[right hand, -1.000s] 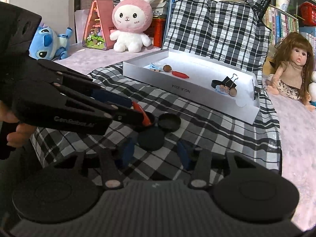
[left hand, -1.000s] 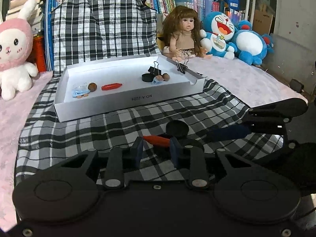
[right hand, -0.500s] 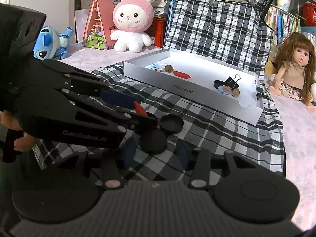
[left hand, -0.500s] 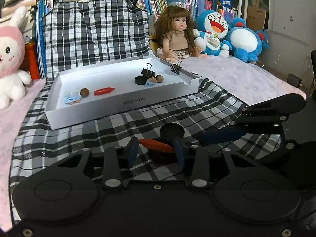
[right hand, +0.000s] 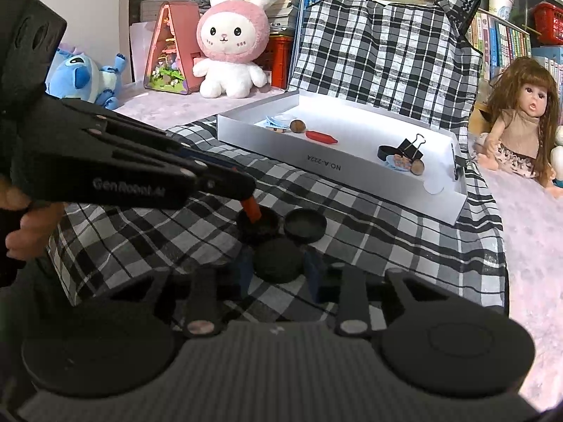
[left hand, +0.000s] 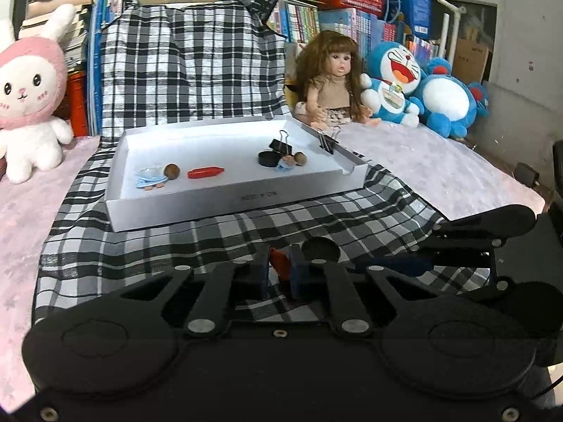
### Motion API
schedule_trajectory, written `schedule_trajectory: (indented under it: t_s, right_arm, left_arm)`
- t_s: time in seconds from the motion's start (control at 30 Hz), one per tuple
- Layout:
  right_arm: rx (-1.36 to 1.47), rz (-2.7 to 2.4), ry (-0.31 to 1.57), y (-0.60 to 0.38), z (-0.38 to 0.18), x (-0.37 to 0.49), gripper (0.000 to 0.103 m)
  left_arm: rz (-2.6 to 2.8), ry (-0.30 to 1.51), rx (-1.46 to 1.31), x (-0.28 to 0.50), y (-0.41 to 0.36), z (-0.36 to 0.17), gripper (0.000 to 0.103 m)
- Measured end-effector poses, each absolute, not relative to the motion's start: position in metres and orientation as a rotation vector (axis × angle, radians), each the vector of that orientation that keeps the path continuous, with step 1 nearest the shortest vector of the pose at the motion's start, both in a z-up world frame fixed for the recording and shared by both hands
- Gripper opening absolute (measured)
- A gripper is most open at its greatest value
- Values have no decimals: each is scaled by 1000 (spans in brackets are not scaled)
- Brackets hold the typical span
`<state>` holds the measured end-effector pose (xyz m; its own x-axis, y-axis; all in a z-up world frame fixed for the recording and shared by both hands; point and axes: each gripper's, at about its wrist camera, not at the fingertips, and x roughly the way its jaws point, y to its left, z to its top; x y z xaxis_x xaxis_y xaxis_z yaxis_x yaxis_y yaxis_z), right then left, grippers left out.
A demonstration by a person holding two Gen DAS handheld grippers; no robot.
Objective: Organize rigid objects
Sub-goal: 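Move the left gripper toward the red marker while the right gripper approaches the black caps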
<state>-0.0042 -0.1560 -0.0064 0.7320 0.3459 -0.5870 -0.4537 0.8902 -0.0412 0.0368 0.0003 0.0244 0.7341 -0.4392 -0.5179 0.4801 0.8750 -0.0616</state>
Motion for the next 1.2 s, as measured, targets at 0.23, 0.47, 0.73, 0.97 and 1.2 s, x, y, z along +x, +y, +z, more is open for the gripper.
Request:
schedule_trajectory:
  t_s: [0.23, 0.47, 0.73, 0.97, 1.2]
  right_arm:
    - [-183, 425, 603, -160, -5, -5, 37]
    - [-177, 410, 608, -160, -7, -4, 37]
    - [-157, 394, 614, -162, -7, -3, 37]
    - [-139, 361, 606, -166, -6, -4, 37]
    - [-134, 333, 609, -173, -6, -4, 37]
  left_arm:
    - [-462, 551, 51, 31, 21, 29, 12]
    - [-376, 559, 59, 31, 34, 22, 17]
    - [-314, 546, 37, 16, 39, 16, 50]
    - [-279, 547, 24, 6, 20, 4, 51]
    - [-250, 554, 64, 6, 14, -5, 50]
